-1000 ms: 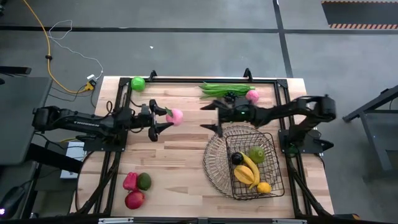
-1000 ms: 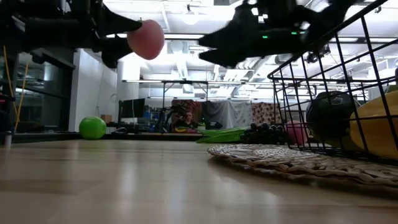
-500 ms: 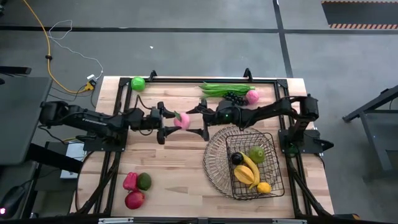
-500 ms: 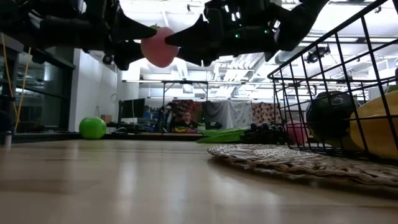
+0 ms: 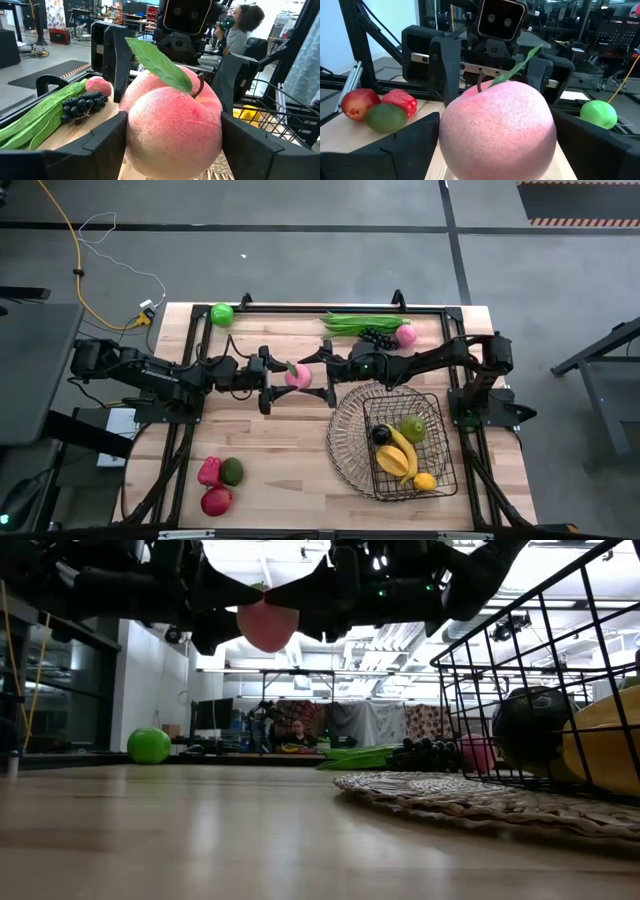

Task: Build produce basket
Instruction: Put the left peach into the wire basket

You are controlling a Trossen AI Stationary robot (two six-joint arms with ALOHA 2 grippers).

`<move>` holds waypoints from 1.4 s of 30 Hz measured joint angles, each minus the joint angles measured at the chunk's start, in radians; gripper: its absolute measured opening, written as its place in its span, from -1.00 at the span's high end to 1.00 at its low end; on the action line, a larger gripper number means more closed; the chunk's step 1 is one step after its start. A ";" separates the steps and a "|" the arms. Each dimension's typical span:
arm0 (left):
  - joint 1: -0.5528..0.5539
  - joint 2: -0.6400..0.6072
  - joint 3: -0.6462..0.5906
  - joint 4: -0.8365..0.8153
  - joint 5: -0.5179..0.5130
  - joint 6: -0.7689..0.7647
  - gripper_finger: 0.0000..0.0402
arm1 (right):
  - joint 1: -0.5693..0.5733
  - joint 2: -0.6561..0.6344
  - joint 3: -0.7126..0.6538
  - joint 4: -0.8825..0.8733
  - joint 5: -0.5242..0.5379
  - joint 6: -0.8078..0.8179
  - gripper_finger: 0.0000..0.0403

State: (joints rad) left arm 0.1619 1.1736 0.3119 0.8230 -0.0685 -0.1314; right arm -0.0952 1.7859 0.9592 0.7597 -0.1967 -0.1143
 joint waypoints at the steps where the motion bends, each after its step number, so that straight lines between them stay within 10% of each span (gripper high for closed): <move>1: 0.000 0.000 0.000 0.000 0.000 0.000 -0.33 | 0.000 0.000 0.000 -0.003 0.000 0.000 -0.82; 26: 0.002 -0.192 0.002 -0.234 0.005 0.034 -0.60 | -0.006 -0.101 -0.039 -0.244 0.079 -0.086 -0.49; 35: 0.002 -0.439 0.000 -0.521 0.001 0.093 -0.60 | -0.012 -0.426 -0.373 -0.031 0.205 -0.047 -0.49; 42: 0.004 -0.517 -0.109 -0.377 -0.008 0.162 -0.60 | 0.005 -0.687 -0.573 0.101 0.197 0.032 -0.53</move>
State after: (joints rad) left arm 0.1660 0.6565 0.2027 0.4459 -0.0765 0.0303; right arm -0.0907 1.0989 0.3857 0.8610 0.0002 -0.0822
